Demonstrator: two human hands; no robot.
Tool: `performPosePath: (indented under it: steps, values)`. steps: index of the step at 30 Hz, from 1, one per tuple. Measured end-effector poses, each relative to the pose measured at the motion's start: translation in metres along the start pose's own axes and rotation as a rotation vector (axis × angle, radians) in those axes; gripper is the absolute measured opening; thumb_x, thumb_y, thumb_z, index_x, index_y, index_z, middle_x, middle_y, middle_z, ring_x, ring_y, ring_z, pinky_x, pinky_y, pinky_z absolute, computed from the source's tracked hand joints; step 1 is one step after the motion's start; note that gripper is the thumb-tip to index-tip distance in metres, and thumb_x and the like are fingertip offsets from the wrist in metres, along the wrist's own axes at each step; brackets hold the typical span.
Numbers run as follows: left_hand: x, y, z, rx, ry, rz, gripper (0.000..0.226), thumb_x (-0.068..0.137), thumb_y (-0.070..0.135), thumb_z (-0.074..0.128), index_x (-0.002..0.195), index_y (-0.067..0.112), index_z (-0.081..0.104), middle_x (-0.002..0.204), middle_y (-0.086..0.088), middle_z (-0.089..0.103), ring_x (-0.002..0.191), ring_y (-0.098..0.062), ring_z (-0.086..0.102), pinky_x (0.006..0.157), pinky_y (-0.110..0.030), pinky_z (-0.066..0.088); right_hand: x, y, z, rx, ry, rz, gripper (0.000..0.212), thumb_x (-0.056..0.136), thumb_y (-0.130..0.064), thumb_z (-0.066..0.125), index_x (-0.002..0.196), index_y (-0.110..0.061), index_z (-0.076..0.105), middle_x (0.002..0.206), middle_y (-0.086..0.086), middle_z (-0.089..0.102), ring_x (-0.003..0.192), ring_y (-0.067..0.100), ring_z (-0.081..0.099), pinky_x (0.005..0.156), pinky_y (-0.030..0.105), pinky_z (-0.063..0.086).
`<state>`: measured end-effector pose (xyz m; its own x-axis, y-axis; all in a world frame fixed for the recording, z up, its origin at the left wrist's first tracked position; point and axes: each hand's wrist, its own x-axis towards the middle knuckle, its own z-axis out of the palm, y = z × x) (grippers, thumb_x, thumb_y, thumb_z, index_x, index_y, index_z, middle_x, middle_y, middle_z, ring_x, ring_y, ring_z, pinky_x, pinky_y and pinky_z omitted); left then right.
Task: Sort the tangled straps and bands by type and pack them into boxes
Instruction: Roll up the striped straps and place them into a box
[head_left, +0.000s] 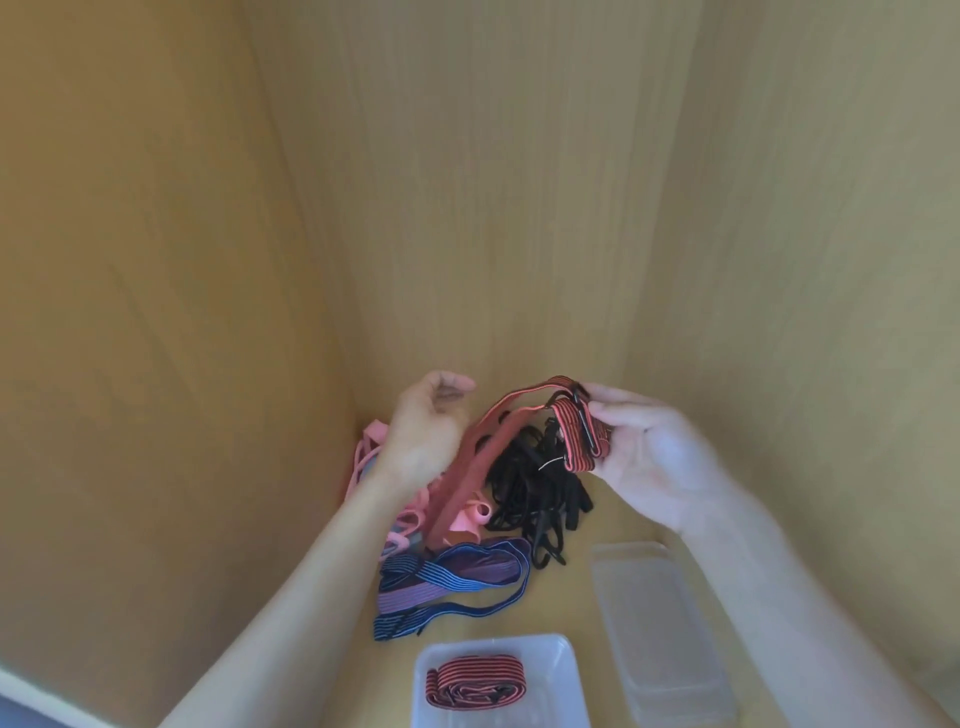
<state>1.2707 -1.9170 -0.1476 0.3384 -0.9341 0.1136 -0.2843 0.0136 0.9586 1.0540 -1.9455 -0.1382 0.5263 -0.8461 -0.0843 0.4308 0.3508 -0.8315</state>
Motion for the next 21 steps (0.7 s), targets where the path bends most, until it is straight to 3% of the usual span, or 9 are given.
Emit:
performPosePath:
  steps: [3,5,8,13,16,19,21]
  values:
    - [-0.020,0.009,0.012,0.105,-0.089,0.228,0.038,0.087,-0.011,0.055,0.106,0.022,0.062,0.112,0.006,0.063,0.101,0.002,0.062,0.091,-0.020,0.052,0.003,-0.005,0.002,-0.068,0.054,-0.041,0.028,0.090,0.003,0.055,0.117,0.001,0.065,0.104,0.014,0.071,0.090,0.025,0.069,0.080,0.040,0.056]
    - [-0.029,0.012,0.021,0.204,-0.134,0.457,0.039,0.084,-0.002,0.068,0.113,0.024,0.062,0.115,0.011,0.059,0.111,-0.002,0.059,0.095,-0.019,0.048,0.006,-0.005,0.002,-0.092,0.084,-0.054,0.027,0.097,0.000,0.053,0.122,0.000,0.063,0.106,0.013,0.070,0.096,0.027,0.067,0.088,0.041,0.054]
    - [-0.032,0.019,0.029,0.275,-0.161,0.661,0.042,0.082,0.002,0.072,0.117,0.025,0.064,0.118,0.014,0.058,0.116,-0.008,0.058,0.098,-0.021,0.047,0.008,-0.006,0.004,-0.111,0.145,-0.051,0.030,0.097,0.003,0.052,0.126,0.005,0.062,0.106,0.014,0.068,0.091,0.025,0.066,0.084,0.038,0.054]
    - [-0.029,0.027,0.027,0.161,-0.114,0.582,0.022,0.090,0.002,0.068,0.103,0.019,0.073,0.106,0.012,0.065,0.099,-0.007,0.066,0.087,-0.017,0.052,0.003,-0.011,0.005,-0.063,0.120,-0.040,0.027,0.098,0.007,0.042,0.114,0.005,0.064,0.097,0.016,0.070,0.090,0.028,0.068,0.084,0.040,0.057]
    - [-0.029,0.030,0.027,0.100,-0.108,0.498,0.020,0.094,0.002,0.065,0.101,0.019,0.073,0.102,0.012,0.067,0.093,-0.003,0.068,0.081,-0.014,0.053,-0.003,-0.011,0.006,-0.226,0.084,-0.097,0.029,0.098,0.004,0.038,0.107,0.006,0.066,0.092,0.017,0.073,0.083,0.027,0.069,0.075,0.036,0.056]
    - [-0.029,0.033,0.031,0.038,-0.122,0.426,0.015,0.097,0.009,0.064,0.096,0.022,0.070,0.094,0.014,0.072,0.086,0.001,0.068,0.075,-0.011,0.050,-0.005,-0.009,0.010,-0.478,0.093,-0.187,0.026,0.100,-0.008,0.048,0.096,-0.011,0.074,0.086,0.008,0.073,0.081,0.021,0.066,0.071,0.032,0.051]
    - [-0.029,0.036,0.031,-0.019,-0.148,0.385,0.015,0.098,0.009,0.062,0.095,0.021,0.069,0.090,0.015,0.073,0.082,-0.001,0.068,0.076,-0.017,0.052,-0.003,-0.009,0.011,-0.631,0.111,-0.241,0.022,0.096,-0.028,0.058,0.085,-0.028,0.077,0.085,-0.004,0.074,0.084,0.012,0.067,0.074,0.030,0.049]
